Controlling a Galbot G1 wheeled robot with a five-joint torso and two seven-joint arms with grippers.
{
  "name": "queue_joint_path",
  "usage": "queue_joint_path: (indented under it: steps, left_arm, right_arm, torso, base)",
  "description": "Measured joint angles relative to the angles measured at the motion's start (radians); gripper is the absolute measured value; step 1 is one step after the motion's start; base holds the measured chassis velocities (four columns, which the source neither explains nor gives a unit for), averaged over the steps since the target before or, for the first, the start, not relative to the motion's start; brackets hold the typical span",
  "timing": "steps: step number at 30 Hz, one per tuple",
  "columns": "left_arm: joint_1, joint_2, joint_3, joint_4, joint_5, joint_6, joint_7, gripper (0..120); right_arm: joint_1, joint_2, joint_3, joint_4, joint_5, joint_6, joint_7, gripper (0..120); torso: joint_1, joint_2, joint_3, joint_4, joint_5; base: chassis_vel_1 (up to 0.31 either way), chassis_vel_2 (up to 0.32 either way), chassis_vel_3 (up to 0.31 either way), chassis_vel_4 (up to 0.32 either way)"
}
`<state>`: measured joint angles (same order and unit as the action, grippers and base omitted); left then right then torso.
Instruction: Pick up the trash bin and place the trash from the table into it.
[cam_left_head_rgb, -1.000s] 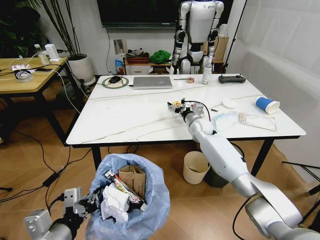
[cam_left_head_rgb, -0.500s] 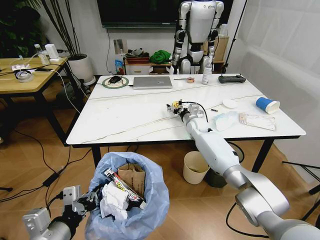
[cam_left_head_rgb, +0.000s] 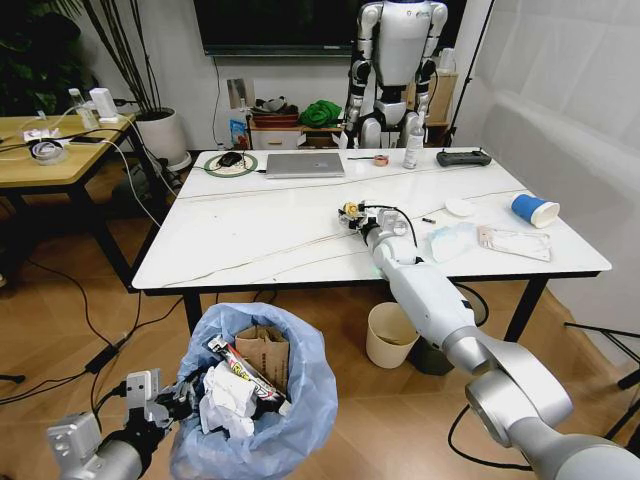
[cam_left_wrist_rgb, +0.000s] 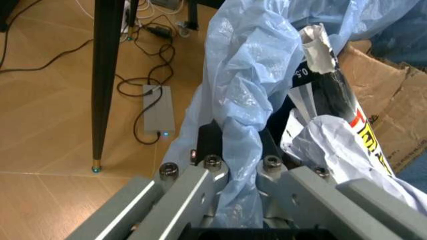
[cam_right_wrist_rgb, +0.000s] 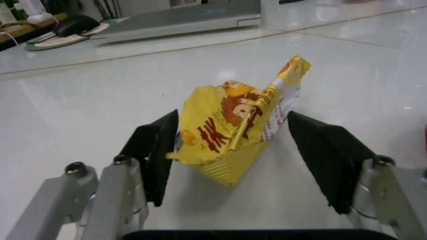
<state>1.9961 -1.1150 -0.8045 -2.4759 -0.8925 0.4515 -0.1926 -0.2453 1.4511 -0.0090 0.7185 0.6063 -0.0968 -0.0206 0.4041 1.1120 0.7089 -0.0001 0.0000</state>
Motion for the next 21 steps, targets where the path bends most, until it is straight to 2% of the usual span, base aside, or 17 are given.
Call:
queue_joint_path:
  steps: [2,6,7,11,14,16,21]
  left_arm:
    - [-0.001,0.000,0.000,0.001,0.000,0.000,0.000,0]
    - [-0.005,0.003,0.001,0.002,-0.003,0.000,0.000,0]
    - [-0.005,0.003,0.001,0.002,-0.003,0.000,0.000,0]
    - [-0.008,0.005,0.002,0.005,-0.005,0.000,-0.001,0]
    - [-0.010,0.006,0.003,0.007,-0.005,0.000,-0.001,0]
    - [-0.012,0.007,0.005,0.009,-0.006,0.000,-0.001,0]
    - [-0.015,0.009,0.008,0.010,-0.008,0.000,-0.003,0]
  right_arm:
    - [0.000,-0.001,0.000,0.000,-0.001,0.000,0.000,57]
    - [-0.004,-0.005,0.000,0.001,-0.005,0.000,0.000,38]
    - [-0.004,-0.005,0.000,0.001,-0.005,0.000,0.000,38]
    - [-0.010,-0.014,0.000,0.012,-0.005,0.000,0.000,19]
    - [-0.011,-0.016,0.000,0.016,-0.004,-0.001,0.000,12]
    - [-0.011,-0.021,-0.002,0.024,-0.002,-0.002,0.000,3]
    - [-0.025,-0.045,-0.011,0.076,0.025,-0.015,0.000,0]
  torso:
    - [0.000,0.000,0.000,0.0000,0.0000]
    - [0.000,0.000,0.000,0.0000,-0.0001]
    - [0.000,0.000,0.000,0.0000,-0.0001]
    - [0.000,0.000,0.000,-0.0001,0.0000]
    - [0.000,0.000,0.000,-0.0001,0.0000]
    - [0.000,0.000,0.000,0.0000,0.0000]
    - [0.000,0.000,0.000,0.0001,0.0000]
  base:
    - [0.000,0.000,0.000,0.000]
    - [0.000,0.000,0.000,0.000]
    - [0.000,0.000,0.000,0.000]
    - [0.000,0.000,0.000,0.000]
    - [0.000,0.000,0.000,0.000]
    - [0.000,0.000,0.000,0.000]
    - [0.000,0.000,0.000,0.000]
